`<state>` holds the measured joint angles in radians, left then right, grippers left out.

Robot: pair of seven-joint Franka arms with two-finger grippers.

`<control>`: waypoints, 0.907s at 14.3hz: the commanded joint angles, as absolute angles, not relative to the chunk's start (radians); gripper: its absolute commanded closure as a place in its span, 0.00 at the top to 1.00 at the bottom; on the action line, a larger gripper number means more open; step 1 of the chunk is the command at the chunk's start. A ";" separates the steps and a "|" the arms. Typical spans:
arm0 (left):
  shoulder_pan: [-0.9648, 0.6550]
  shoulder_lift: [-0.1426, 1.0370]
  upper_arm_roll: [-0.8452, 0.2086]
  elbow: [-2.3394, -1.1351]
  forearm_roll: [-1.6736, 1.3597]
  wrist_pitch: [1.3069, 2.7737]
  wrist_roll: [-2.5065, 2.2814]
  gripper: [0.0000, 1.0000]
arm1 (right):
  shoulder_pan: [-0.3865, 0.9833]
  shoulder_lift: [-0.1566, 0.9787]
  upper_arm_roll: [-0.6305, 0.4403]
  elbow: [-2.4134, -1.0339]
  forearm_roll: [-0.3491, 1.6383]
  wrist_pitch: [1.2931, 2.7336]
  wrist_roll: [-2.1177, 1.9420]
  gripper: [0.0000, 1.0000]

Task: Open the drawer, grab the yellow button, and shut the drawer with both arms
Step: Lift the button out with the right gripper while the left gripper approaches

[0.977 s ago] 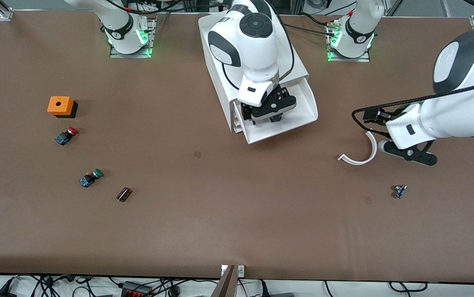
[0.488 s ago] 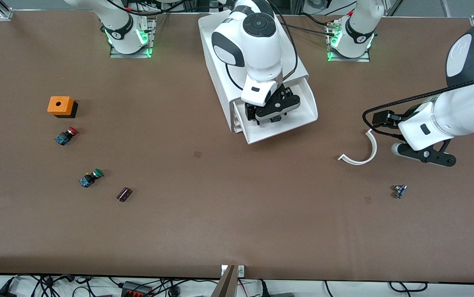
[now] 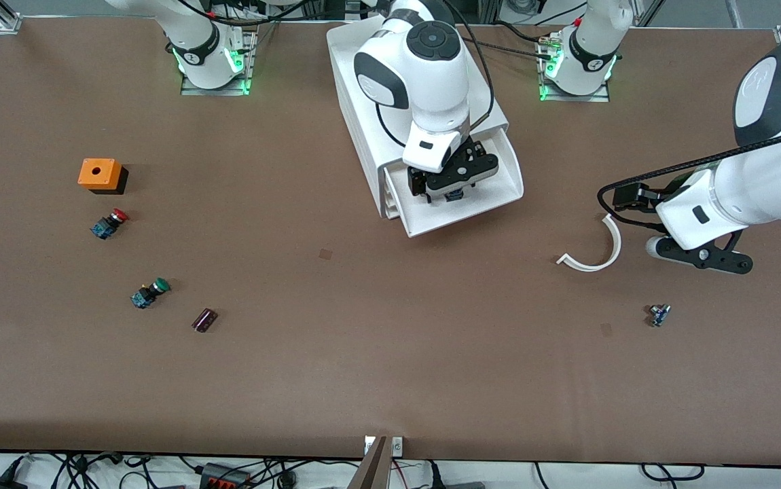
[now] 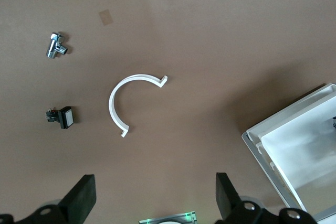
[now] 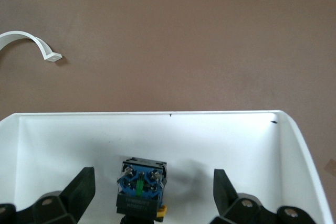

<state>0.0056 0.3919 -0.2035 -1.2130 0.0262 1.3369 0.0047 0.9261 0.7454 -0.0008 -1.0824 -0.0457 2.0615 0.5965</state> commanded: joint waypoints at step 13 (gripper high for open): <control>0.000 0.405 -0.207 -1.186 0.037 1.331 -0.029 1.00 | 0.953 0.770 -0.009 -1.049 -0.043 2.051 0.670 0.00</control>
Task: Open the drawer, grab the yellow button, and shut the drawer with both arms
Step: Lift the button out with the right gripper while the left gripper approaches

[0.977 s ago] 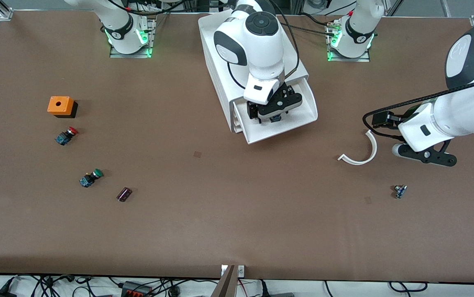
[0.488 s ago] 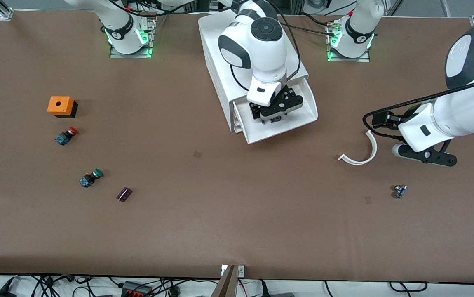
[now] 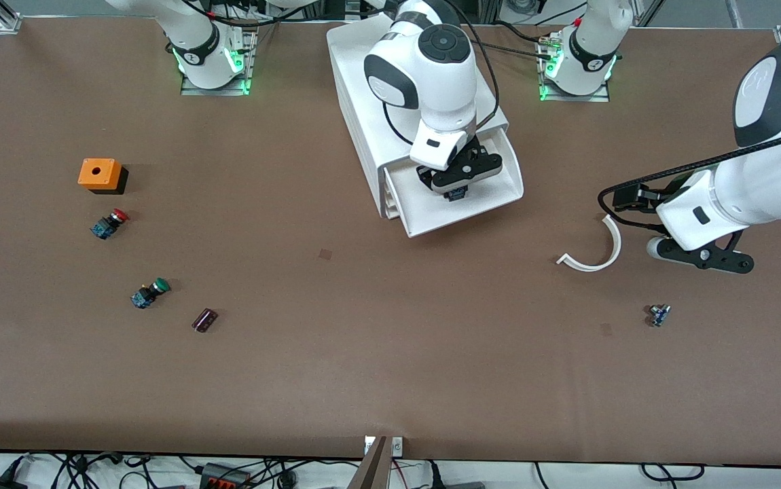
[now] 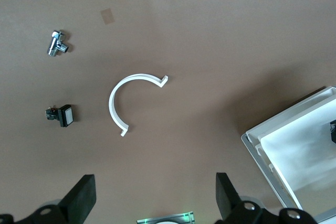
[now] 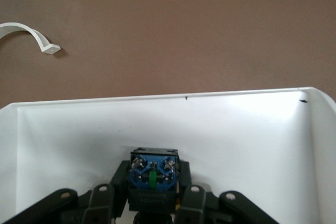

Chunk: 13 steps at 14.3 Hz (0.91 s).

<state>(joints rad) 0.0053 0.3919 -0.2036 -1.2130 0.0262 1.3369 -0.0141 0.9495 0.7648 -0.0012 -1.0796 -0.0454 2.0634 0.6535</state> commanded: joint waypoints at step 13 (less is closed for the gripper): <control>-0.104 0.407 -0.209 -1.442 -0.060 1.774 -0.428 1.00 | 0.616 0.624 -0.046 -0.943 0.032 1.655 0.381 0.00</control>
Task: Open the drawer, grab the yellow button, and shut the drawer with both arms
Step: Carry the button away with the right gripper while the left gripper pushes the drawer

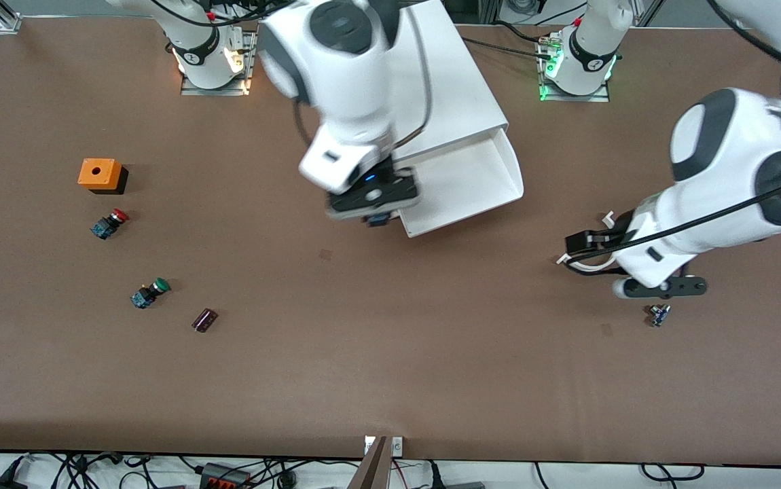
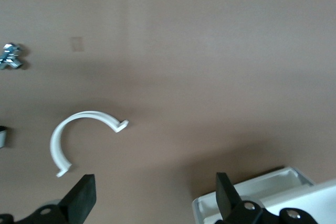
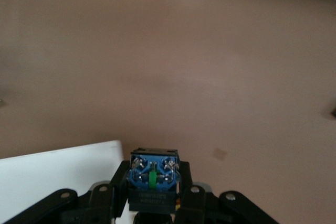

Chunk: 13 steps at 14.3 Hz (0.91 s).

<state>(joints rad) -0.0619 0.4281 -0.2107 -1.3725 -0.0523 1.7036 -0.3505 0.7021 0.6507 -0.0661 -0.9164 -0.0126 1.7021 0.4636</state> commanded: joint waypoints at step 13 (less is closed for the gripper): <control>-0.290 0.387 -0.209 -1.690 -0.051 2.031 -0.778 1.00 | 0.273 0.627 -0.043 -1.281 0.061 1.664 0.015 0.00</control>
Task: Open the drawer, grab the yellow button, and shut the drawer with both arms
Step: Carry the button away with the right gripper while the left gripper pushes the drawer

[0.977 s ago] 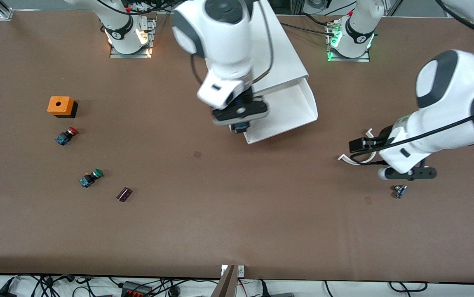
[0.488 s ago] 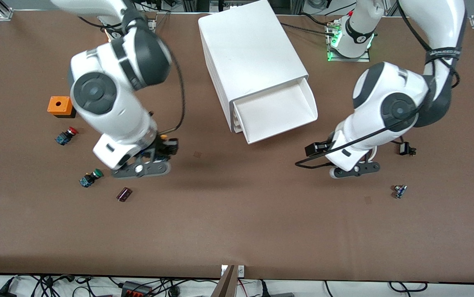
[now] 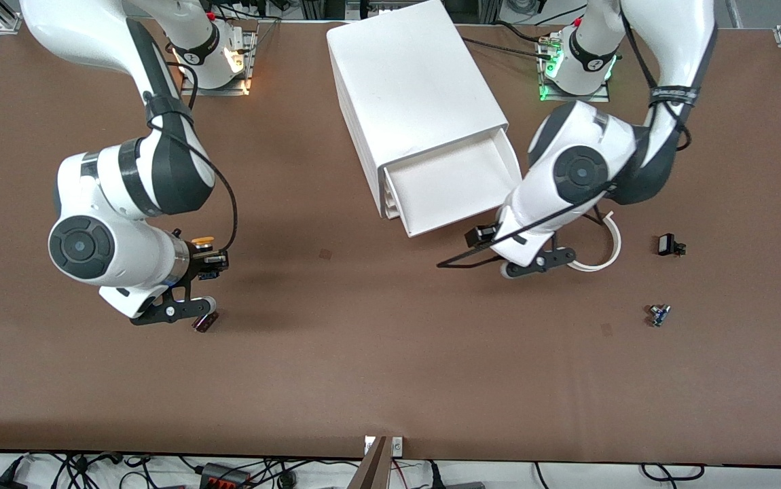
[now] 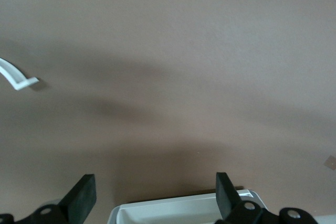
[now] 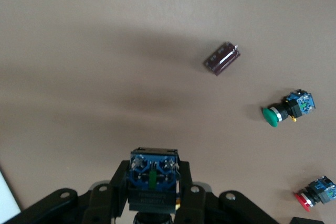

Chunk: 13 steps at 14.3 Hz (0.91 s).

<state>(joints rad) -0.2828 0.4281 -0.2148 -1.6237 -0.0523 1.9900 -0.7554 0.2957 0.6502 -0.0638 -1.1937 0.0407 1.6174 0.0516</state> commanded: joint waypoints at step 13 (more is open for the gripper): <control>-0.285 0.302 -0.393 -1.855 -0.060 2.016 -0.868 1.00 | 0.307 0.735 -0.038 -1.462 0.071 1.939 0.029 0.00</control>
